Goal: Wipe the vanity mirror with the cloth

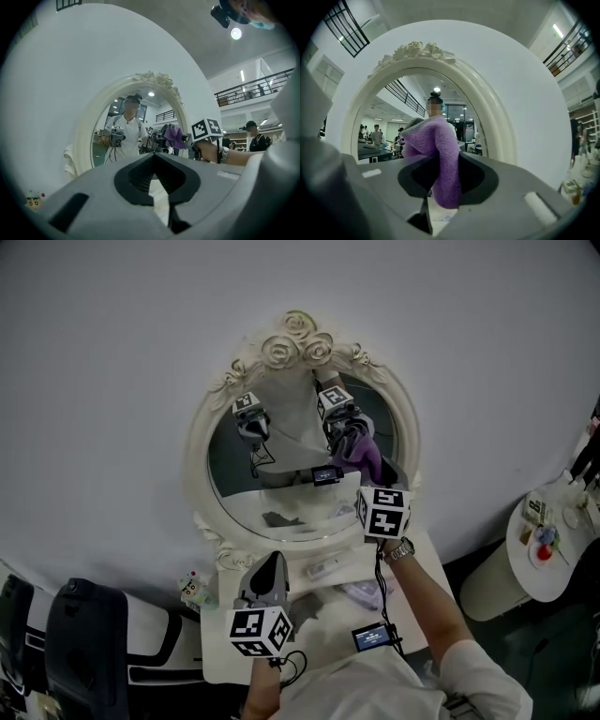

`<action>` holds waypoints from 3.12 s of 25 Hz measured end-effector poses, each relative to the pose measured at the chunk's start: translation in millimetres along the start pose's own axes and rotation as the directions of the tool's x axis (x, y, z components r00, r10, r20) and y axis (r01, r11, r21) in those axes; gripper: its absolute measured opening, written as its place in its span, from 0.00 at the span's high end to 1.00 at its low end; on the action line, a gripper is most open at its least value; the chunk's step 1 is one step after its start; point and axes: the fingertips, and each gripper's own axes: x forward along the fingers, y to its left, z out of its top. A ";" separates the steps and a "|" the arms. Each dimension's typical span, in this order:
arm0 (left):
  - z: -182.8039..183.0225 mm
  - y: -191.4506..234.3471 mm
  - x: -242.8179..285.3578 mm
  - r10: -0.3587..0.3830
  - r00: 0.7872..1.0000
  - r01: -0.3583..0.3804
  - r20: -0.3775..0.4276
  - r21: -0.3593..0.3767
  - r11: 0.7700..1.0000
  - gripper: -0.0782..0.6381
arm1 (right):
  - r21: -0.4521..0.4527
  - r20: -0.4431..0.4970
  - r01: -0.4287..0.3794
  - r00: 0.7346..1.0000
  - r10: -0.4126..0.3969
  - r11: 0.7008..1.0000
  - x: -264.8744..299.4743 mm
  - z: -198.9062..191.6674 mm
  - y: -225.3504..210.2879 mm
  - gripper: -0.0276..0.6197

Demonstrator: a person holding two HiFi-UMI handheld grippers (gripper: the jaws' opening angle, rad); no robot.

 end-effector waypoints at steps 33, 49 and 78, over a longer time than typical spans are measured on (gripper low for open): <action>2.6 65.6 -62.9 0.232 0.973 -0.232 0.017 -0.006 0.973 0.89 | -0.012 -0.041 -0.352 0.935 0.352 0.936 -15.0 -33.0 190.5 0.78; -10.5 132.1 -153.6 0.490 0.872 -0.490 -0.010 -0.042 0.871 0.89 | -0.002 -0.122 -0.543 0.833 0.539 0.840 -6.0 -77.0 327.5 0.78; -27.3 31.1 -2.2 0.077 0.993 -0.077 -0.085 0.008 0.997 0.89 | -0.038 -0.109 -0.237 0.967 0.231 0.971 7.1 -86.6 94.2 0.77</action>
